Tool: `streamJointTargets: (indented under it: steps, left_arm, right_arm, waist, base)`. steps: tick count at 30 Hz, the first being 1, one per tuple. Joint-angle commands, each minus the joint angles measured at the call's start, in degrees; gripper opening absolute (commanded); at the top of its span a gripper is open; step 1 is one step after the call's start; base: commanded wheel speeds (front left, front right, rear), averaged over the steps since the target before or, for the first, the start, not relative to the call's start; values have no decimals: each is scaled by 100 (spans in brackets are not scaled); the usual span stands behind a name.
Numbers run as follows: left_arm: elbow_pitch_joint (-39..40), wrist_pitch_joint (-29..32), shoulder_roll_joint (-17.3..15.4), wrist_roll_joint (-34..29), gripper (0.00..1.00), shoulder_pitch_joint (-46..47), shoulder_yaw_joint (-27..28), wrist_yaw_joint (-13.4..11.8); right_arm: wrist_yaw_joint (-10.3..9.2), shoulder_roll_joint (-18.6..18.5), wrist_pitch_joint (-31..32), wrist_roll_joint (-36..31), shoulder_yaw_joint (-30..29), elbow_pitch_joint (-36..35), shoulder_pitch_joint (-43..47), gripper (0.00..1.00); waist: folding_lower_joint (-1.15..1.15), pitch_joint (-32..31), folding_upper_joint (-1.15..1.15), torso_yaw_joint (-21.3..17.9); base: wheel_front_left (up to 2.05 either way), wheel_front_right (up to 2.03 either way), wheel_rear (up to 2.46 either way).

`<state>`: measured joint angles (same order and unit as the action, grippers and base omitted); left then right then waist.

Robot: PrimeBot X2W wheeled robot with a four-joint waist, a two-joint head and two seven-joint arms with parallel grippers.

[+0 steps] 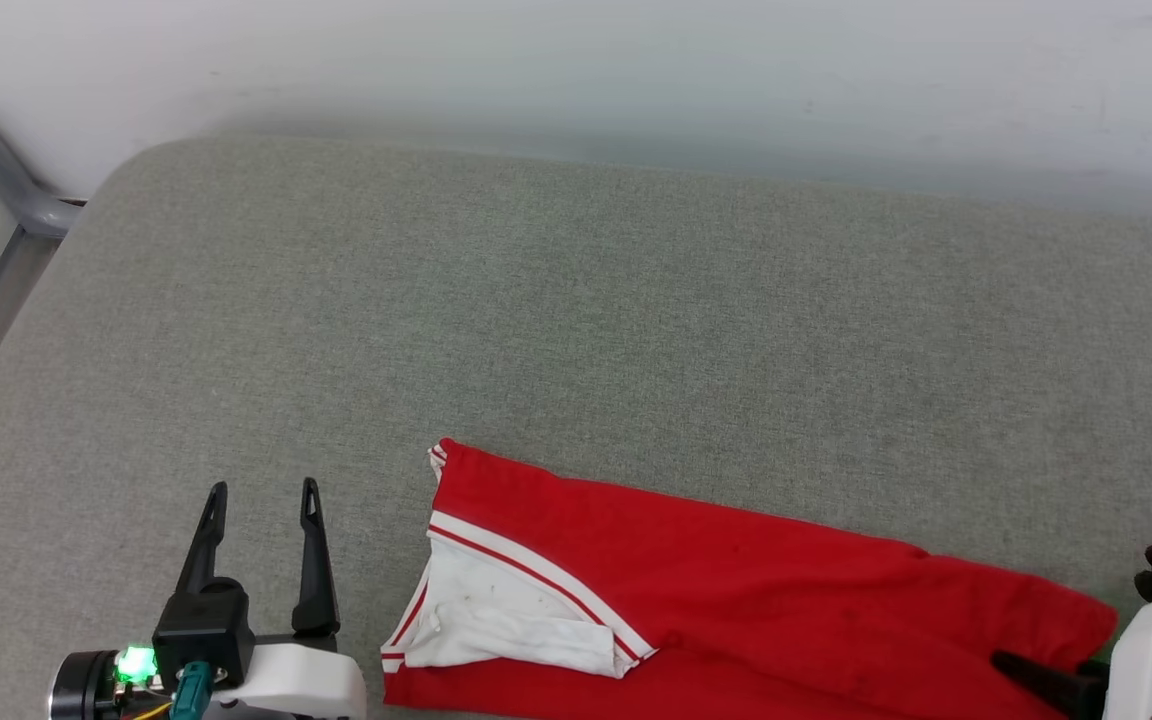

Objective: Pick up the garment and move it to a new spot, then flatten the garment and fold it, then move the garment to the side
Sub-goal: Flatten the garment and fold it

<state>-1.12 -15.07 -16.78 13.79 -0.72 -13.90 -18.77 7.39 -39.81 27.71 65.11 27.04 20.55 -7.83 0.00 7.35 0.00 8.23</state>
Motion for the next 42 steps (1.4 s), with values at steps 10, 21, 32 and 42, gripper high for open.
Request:
streamJointTargets:
  steps: [10,21,32,42]
  left_arm:
    - [-3,-12,542,-698,100,-273,529,431]
    - [-23,-12,768,-997,100,-460,875,757]
    - [83,-12,877,-1263,100,-526,958,901]
    - [95,-12,876,-1327,100,-604,963,959]
  right_arm:
    - [15,202,-311,248,720,80,-138,0]
    - [5,-429,-882,350,759,104,-400,0]
    - [5,-982,-921,235,639,1013,-594,0]
    - [7,-945,-1098,315,527,811,-416,0]
  waist:
    - [0,-72,0,-39]
    - [0,-285,0,-235]
    - [0,-387,0,-319]
    - [0,-532,0,-282]
  base:
    - [0,0,0]
    - [0,0,0]
    - [0,0,0]
    - [0,0,0]
